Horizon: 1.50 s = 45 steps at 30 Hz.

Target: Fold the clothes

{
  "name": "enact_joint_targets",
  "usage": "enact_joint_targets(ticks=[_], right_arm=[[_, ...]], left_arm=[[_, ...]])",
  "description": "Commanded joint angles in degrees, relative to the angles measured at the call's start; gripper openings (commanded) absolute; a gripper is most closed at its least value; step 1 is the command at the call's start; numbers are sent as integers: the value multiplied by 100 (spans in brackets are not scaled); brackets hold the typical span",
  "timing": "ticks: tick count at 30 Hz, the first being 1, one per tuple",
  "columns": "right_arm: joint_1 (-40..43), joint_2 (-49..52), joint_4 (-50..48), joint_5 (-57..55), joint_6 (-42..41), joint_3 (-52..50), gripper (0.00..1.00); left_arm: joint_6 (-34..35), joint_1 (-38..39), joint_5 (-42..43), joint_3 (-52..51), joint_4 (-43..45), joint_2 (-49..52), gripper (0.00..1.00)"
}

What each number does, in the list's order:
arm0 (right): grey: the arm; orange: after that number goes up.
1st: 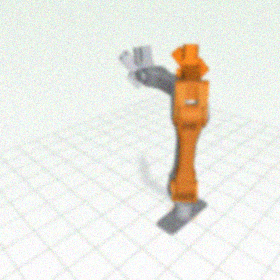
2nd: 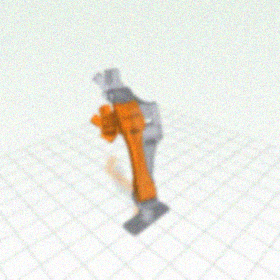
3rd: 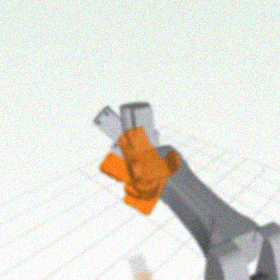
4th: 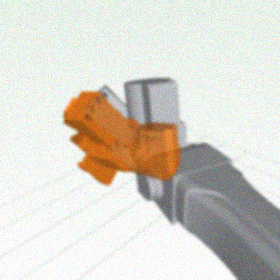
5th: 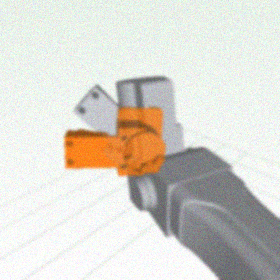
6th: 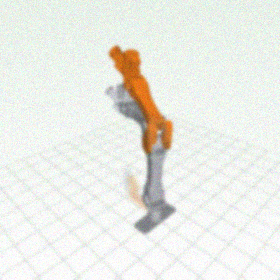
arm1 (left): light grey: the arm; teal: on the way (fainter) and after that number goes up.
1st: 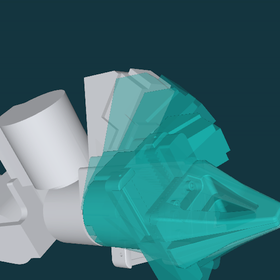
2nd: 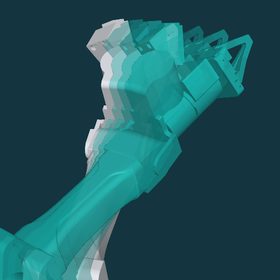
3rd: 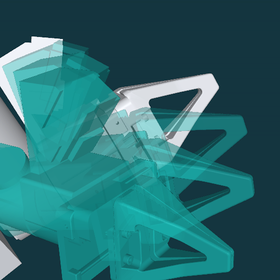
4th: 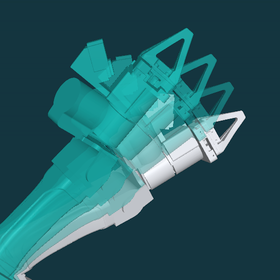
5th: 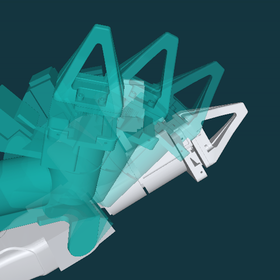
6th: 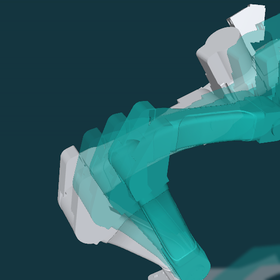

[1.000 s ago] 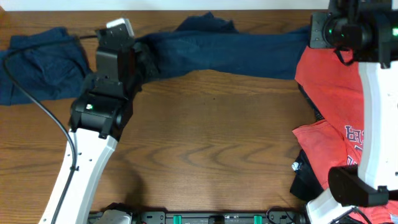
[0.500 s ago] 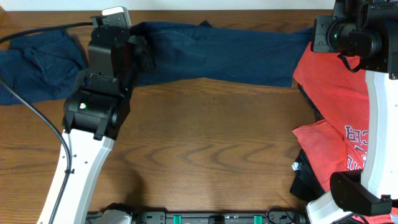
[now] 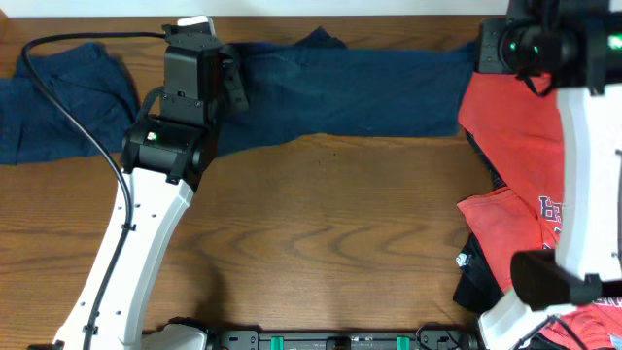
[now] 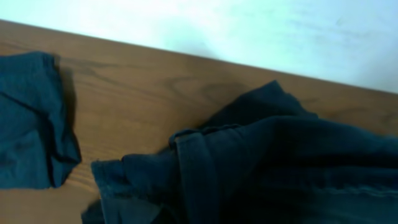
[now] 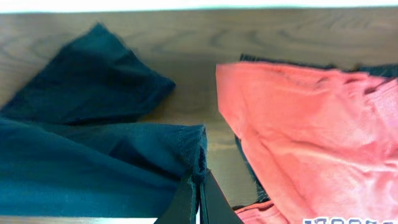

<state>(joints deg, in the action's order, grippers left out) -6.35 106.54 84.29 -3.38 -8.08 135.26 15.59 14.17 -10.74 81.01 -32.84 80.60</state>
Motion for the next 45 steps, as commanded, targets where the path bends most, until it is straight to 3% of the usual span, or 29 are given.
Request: enact_joint_targets(ticks=[1, 9, 19, 28, 45], right_arm=[[225, 496, 52, -404, 46, 46, 1], [105, 1134, 28, -111, 243, 46, 1], [81, 905, -688, -675, 323, 83, 1], [81, 94, -1731, -1014, 319, 83, 1], [-70, -1624, -1285, -1182, 651, 83, 1]], left_arm=[[-31, -225, -638, 136, -131, 146, 6], [-31, -225, -188, 136, -551, 605, 6], [-33, -214, -59, 251, 197, 343, 6], [-87, 59, -61, 658, 341, -363, 6], [-411, 1484, -63, 739, -160, -1884, 6]])
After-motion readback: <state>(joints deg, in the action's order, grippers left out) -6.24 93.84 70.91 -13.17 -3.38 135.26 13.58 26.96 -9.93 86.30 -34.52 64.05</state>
